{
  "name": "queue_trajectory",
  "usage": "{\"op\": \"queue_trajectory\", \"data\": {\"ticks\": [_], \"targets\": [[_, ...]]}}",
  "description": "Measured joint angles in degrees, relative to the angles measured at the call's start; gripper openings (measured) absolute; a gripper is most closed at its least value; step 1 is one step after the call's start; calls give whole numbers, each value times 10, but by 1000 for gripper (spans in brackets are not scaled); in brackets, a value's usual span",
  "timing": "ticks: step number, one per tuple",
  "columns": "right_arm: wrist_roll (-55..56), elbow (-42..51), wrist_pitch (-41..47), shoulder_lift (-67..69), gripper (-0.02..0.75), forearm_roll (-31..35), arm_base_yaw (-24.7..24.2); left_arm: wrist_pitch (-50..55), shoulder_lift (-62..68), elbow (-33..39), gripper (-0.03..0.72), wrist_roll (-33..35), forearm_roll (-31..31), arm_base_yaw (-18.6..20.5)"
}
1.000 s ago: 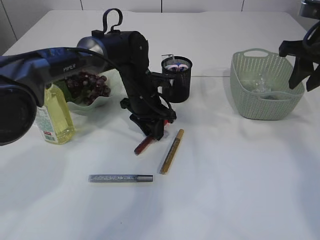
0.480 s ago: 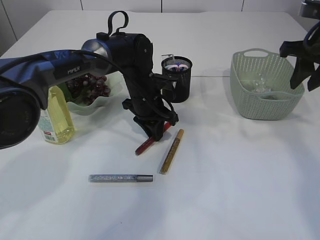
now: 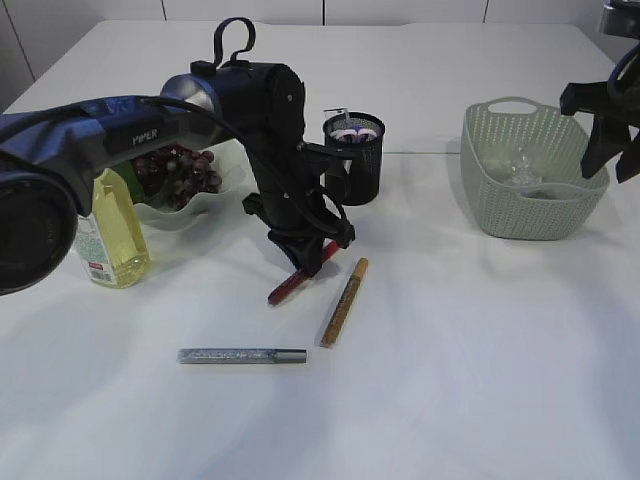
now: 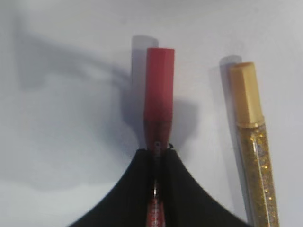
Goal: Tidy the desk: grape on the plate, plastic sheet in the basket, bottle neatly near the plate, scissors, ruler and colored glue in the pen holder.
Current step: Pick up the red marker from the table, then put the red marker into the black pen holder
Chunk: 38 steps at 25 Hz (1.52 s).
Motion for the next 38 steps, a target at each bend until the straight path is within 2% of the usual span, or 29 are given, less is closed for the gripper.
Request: {"op": "queue_trajectory", "data": {"ticks": [9,17,21,31,38], "targets": [[0,0,1,0,296,-1,0,0,-64,11,29,-8,0,8],[0,0,1,0,296,-1,0,0,-128,151,29,-5,-10,13],[0,0,1,0,296,-1,0,-19,-143,191,28,1,-16,13],[0,0,1,0,296,-1,0,-108,-156,198,27,15,-26,13],[0,0,1,0,296,-1,0,-83,-170,198,27,14,-46,16]]}}
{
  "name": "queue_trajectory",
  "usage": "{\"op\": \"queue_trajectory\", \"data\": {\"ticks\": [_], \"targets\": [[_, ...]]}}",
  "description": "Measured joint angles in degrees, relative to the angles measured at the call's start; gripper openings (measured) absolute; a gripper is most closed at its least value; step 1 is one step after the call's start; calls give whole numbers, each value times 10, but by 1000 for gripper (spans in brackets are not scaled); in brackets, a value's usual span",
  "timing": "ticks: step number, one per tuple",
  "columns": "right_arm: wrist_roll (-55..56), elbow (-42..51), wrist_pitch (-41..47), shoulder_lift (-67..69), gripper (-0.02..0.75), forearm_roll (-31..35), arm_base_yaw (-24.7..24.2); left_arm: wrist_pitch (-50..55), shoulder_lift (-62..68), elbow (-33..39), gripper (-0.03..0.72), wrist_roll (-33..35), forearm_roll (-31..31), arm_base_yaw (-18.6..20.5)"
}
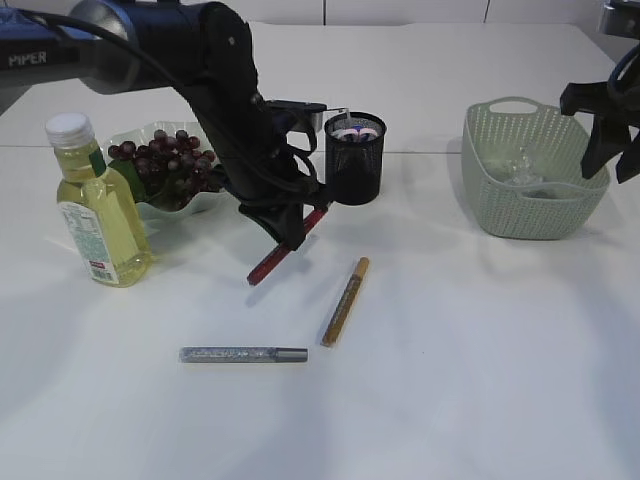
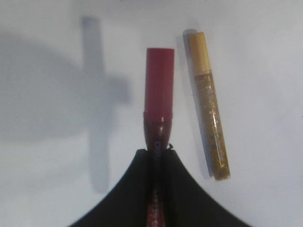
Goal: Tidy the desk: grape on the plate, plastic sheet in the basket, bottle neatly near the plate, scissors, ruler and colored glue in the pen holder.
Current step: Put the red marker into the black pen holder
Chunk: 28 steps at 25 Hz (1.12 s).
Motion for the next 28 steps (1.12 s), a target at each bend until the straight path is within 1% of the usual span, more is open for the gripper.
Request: {"op": "queue_trajectory", "data": {"ticks": [9,13,15,18,19,24,28], "targets": [[-1,0,1,0,296,1,0,54,-91,0,27,-19,5,6],[-1,0,0,0,296,5,0,46,-137,1,27,-25,5,6],[-1,0,0,0,296,5,0,18,-165,15,27,-26,2,6],[-1,0,0,0,296,5,0,-69,-218,80,27,-28,-2,6],[-1,0,0,0,296,5,0,-102,-240,114,27,-28,-3,6],[-1,0,0,0,296,5,0,-332,-334,293,27,-23,-2,6],[-1,0,-1,0,296,5,0,-508,-356,395,27,-1,-1,6]]}}
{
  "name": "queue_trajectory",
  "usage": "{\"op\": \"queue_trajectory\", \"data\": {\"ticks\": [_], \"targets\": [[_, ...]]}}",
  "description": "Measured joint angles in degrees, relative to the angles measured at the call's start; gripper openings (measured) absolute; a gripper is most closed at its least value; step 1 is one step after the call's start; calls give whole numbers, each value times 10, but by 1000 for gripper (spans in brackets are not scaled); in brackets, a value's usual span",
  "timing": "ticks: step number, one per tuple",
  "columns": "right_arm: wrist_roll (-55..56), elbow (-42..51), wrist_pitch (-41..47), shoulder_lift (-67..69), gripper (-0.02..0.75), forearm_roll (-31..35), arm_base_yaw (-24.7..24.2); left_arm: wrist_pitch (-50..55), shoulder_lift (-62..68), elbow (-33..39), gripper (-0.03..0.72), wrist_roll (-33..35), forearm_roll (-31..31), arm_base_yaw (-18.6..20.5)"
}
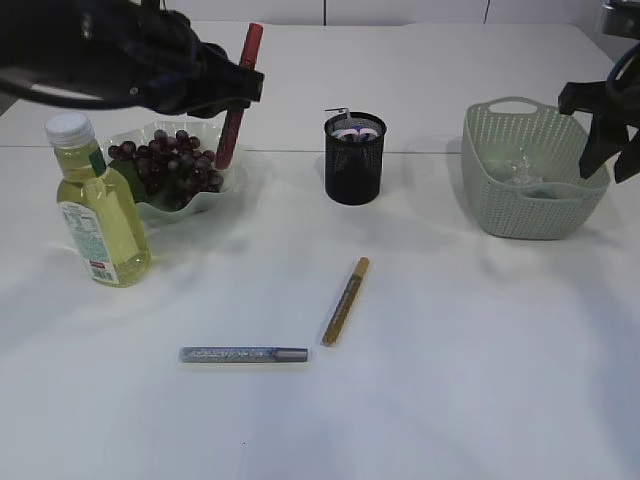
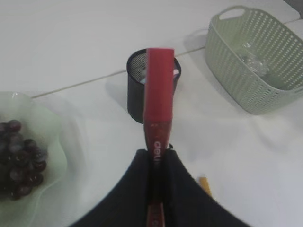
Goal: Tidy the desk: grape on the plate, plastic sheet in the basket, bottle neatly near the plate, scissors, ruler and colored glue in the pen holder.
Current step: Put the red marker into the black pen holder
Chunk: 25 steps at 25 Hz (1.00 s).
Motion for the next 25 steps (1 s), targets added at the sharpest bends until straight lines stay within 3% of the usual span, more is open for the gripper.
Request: {"op": "queue_trajectory", "data": {"ticks": [3,10,25], "targets": [[0,0,0,0,296,0,0,-118,13,47,27,5,10,0],[0,0,-1,0,296,0,0,-328,87,38,27,5,16,-3],[0,0,-40,0,296,-5,0,-275,272,-238,27,-7,42,-24]]}}
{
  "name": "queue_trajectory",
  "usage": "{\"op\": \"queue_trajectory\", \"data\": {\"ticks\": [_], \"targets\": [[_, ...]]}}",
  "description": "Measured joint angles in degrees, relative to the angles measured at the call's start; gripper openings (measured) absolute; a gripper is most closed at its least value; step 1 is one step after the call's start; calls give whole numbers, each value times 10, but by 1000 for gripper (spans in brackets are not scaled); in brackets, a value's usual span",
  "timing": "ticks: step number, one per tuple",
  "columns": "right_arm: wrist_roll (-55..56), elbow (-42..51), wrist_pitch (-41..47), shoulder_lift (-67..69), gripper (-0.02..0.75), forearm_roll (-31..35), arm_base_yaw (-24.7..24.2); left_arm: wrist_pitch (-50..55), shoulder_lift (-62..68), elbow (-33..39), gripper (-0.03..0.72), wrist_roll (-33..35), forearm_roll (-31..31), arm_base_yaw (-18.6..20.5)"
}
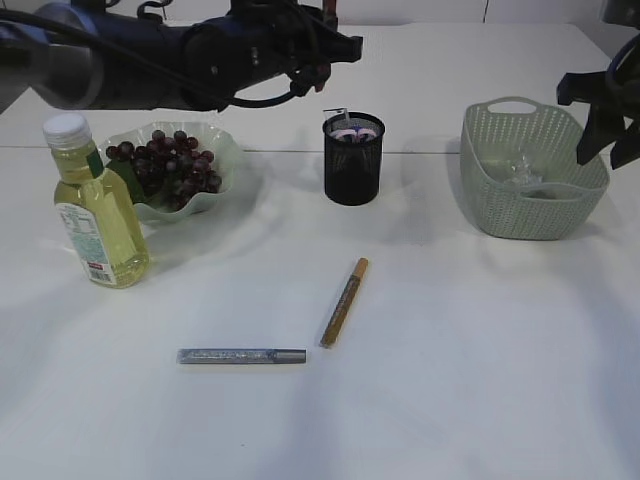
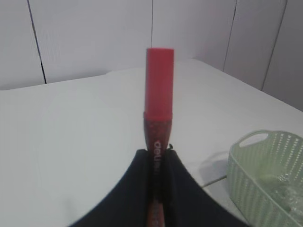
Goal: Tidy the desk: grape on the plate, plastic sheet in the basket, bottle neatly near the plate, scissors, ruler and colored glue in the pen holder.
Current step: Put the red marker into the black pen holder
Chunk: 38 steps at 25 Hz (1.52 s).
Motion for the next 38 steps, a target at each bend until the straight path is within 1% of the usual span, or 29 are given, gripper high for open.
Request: {"op": "queue_trajectory", "data": {"ticks": [5,13,24,38], "targets": [[0,0,-11,0,296,-1,0,16,35,-59,27,-17,0,-1],[0,0,-21,0,296,-5,0,20,81,-105,27,-61,0,-1],[0,0,-26,0,296,-16,0,39,146,-201,27,-66,0,-1],[0,0,-36,0,296,-23,0,43,163,-210,27,-66,0,-2]]}}
